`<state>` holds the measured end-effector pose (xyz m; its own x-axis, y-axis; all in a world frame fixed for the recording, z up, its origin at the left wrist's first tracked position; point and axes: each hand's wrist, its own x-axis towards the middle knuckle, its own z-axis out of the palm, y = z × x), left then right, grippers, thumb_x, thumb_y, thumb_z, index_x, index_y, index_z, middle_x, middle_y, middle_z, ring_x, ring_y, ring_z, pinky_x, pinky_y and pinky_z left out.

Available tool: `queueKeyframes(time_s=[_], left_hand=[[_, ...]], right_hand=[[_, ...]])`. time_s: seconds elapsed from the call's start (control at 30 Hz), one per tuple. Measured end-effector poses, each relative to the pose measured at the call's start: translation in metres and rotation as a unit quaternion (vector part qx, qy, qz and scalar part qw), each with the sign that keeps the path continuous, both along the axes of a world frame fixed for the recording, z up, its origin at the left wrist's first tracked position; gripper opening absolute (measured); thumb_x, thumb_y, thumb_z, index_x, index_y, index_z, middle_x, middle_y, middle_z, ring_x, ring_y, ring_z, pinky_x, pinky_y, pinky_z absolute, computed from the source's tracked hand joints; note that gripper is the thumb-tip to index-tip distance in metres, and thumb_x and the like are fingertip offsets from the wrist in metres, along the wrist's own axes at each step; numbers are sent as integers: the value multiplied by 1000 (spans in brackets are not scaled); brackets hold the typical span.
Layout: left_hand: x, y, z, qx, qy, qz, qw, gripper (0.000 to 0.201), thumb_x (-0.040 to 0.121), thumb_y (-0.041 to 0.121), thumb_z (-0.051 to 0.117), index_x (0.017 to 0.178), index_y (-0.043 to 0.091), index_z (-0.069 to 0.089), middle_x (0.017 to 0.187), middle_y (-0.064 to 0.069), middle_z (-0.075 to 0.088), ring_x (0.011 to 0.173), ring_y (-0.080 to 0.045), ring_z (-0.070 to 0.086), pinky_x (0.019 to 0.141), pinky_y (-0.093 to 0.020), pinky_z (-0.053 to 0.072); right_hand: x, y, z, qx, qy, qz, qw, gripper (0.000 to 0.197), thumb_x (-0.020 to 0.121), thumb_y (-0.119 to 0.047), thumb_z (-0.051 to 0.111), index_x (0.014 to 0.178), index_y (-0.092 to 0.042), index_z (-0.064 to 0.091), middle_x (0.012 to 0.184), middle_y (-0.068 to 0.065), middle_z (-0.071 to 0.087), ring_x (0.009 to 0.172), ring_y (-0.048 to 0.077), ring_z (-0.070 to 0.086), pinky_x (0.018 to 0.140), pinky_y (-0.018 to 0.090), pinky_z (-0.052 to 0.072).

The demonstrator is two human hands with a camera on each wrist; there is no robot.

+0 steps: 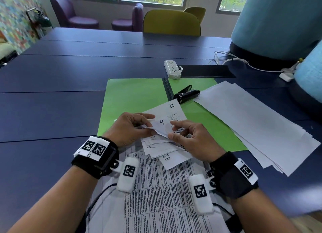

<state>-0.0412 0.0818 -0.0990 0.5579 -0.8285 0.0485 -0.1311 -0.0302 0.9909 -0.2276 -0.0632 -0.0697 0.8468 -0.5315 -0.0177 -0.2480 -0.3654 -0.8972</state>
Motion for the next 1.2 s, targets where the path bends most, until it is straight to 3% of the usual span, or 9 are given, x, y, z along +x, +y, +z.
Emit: queueKeyframes(time_s=[0.23,0.4,0.63,0.77,0.93,1.0,1.1,1.2], left_hand=[[-1,0,1,-7,20,-6,1000,11,70,-2,84,73,4,74,111,3,76,105,-16,73,92,-28,57],[-2,0,3,-8,14,-11,1000,9,71,-2,83,74,3,75,107,8,77,105,-8,72,84,-17,55],[-2,1,5,6,15,-7,1000,10,73,-1,83,74,5,75,110,7,76,103,-8,72,81,-16,54],[-3,1,5,3,12,-7,1000,12,72,-2,83,71,7,74,108,5,77,100,-10,73,82,-18,55],[-3,2,5,-13,27,-9,1000,12,62,14,84,69,10,75,102,-1,78,93,-15,74,81,-21,57],[-5,3,5,-21,35,-10,999,11,60,16,84,67,13,76,100,-4,78,90,-15,73,80,-21,57],[-3,2,3,-17,32,-10,999,9,65,9,85,70,10,77,101,-3,78,91,-16,73,80,-22,57],[-1,1,1,-2,26,-12,1000,9,73,-2,82,78,-3,75,103,-4,77,91,-17,73,80,-24,56]], right_hand=[[0,0,0,2,0,1,1000,47,83,-33,77,127,-25,64,109,-8,64,78,11,54,77,35,57],[1,-1,-1,-4,-5,1,1000,48,82,-33,77,127,-22,64,108,-6,64,75,11,52,73,31,56],[0,0,2,-7,3,3,1000,49,83,-35,77,129,-24,63,109,-7,63,77,12,53,77,34,57],[0,0,2,-12,4,5,1000,49,83,-35,76,129,-24,63,110,-8,63,76,10,51,74,29,56],[1,-1,0,-15,1,7,1000,50,83,-34,76,130,-23,62,111,-6,62,77,12,52,76,29,56],[2,-3,-2,-24,6,9,1000,51,84,-35,75,131,-23,61,111,-7,62,75,11,51,72,28,56],[8,-5,-2,-25,3,15,1000,50,85,-33,74,133,-24,59,109,-7,60,63,7,45,54,19,47],[17,-10,4,-35,21,34,999,35,93,-38,64,126,-26,63,99,-15,61,56,-3,50,55,10,41]])
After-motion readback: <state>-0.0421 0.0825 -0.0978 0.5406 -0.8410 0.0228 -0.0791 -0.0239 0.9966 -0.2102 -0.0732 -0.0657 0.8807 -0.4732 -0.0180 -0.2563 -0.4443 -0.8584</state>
